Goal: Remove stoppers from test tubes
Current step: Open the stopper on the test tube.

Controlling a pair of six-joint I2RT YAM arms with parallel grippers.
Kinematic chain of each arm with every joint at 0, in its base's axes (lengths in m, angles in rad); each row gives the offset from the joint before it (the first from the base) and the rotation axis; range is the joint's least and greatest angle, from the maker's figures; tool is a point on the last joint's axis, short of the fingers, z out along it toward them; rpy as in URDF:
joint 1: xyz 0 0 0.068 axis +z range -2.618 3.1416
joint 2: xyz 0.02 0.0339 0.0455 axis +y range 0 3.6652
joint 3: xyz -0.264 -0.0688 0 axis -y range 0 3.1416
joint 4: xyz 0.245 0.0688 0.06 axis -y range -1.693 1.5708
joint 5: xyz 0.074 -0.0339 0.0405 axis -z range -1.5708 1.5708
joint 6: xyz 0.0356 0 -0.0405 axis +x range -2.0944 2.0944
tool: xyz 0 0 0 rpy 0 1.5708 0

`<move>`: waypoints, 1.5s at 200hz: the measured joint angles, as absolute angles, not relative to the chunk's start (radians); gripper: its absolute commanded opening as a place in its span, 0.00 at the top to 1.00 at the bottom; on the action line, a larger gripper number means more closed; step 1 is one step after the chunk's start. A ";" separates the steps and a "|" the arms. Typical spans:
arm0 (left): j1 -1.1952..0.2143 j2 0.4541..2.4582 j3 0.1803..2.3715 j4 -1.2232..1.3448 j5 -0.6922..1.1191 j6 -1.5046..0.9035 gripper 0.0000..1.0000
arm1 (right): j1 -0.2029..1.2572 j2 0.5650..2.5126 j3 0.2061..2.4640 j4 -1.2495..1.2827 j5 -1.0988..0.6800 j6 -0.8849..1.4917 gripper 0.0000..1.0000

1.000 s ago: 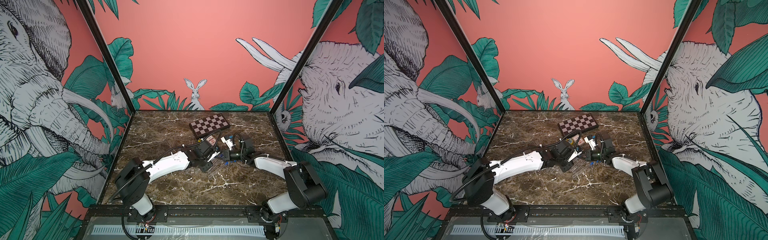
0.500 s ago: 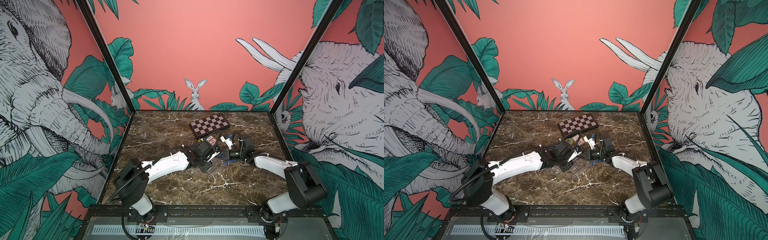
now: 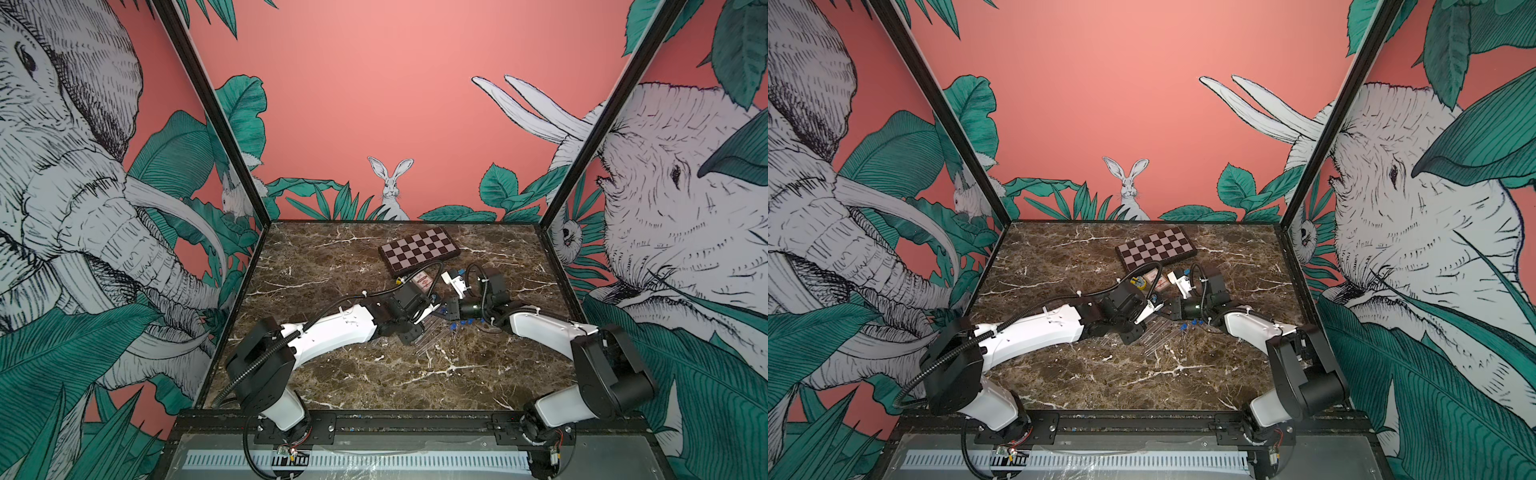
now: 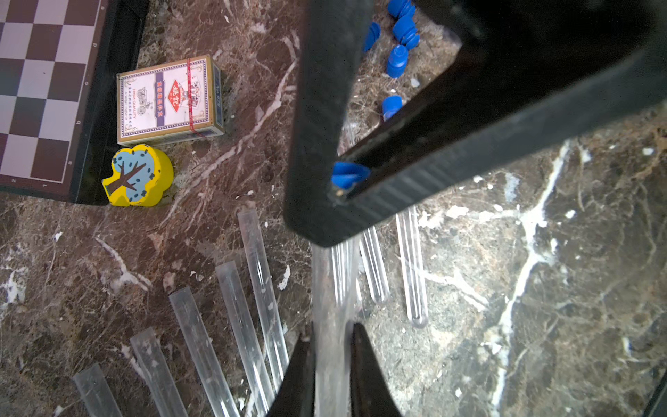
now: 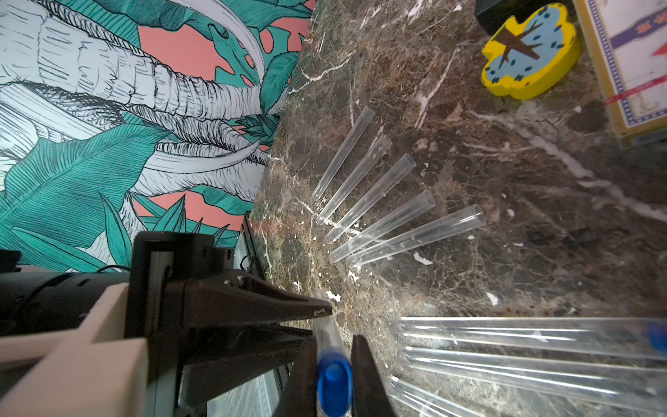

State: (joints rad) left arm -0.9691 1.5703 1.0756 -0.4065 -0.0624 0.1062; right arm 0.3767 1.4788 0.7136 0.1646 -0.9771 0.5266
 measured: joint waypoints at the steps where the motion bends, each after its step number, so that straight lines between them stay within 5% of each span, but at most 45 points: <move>1: -0.969 1.570 1.076 -0.406 -0.062 0.106 0.94 | 0.377 1.479 0.714 0.165 -0.977 0.527 0.97; 300: -0.965 1.555 1.072 -0.383 -0.046 0.124 0.94 | 0.340 1.459 0.755 0.043 -0.984 0.451 0.97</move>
